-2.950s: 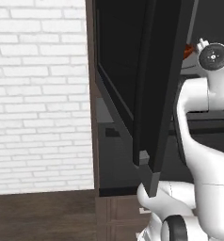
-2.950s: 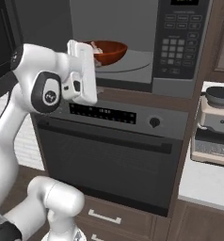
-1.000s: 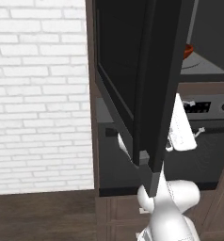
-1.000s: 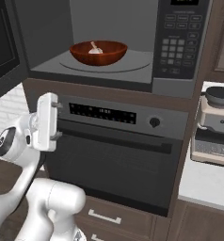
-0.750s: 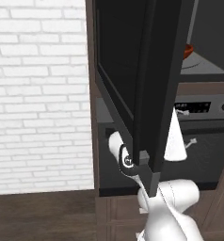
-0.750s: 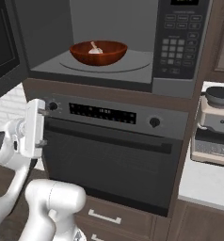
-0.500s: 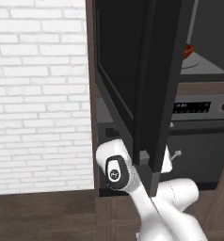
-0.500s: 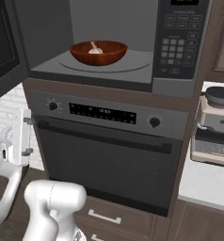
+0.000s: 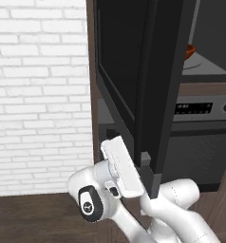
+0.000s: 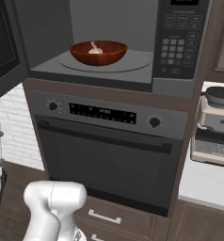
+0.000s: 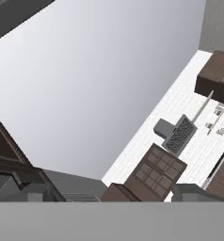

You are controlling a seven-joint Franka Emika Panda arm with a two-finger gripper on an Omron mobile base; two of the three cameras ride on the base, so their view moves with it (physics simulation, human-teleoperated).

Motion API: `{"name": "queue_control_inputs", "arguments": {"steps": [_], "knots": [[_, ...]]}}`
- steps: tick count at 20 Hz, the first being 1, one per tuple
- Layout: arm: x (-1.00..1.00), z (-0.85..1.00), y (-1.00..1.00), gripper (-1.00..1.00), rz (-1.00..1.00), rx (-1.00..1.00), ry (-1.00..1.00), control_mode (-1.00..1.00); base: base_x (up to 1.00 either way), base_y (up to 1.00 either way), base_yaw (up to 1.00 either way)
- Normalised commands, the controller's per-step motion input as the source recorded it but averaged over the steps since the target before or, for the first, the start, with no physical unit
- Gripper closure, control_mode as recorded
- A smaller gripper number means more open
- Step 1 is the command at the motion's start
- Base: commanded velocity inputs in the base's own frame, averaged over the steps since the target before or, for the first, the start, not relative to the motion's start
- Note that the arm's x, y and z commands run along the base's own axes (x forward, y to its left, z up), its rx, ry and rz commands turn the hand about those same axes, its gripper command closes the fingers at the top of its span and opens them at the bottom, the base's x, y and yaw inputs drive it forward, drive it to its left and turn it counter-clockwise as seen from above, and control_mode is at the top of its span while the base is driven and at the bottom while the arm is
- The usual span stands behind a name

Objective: Pick the garlic from the sink and place it in the bowl. Then pick the bowl and place it in the microwave. Then close the microwave door and press the start button.

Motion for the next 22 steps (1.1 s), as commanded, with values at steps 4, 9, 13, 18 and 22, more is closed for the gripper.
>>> {"name": "queue_control_inputs", "arguments": {"steps": [4,9,13,18,22], "knots": [[0.0,-0.13,1.0,-1.0,0.2,0.0,0.0,-1.0,0.0,0.0,0.0],[-0.06,-0.03,0.9,-1.0,0.2,0.0,0.0,-1.0,0.0,0.0,0.0],[-0.34,0.34,0.46,-1.0,0.09,0.07,-0.04,-1.0,0.0,0.0,0.0],[-0.47,0.56,0.1,-1.0,0.03,0.11,-0.1,-1.0,0.0,0.0,0.0],[-0.43,0.59,-0.04,-1.0,0.01,0.12,-0.13,-1.0,0.0,0.0,0.0]]}}
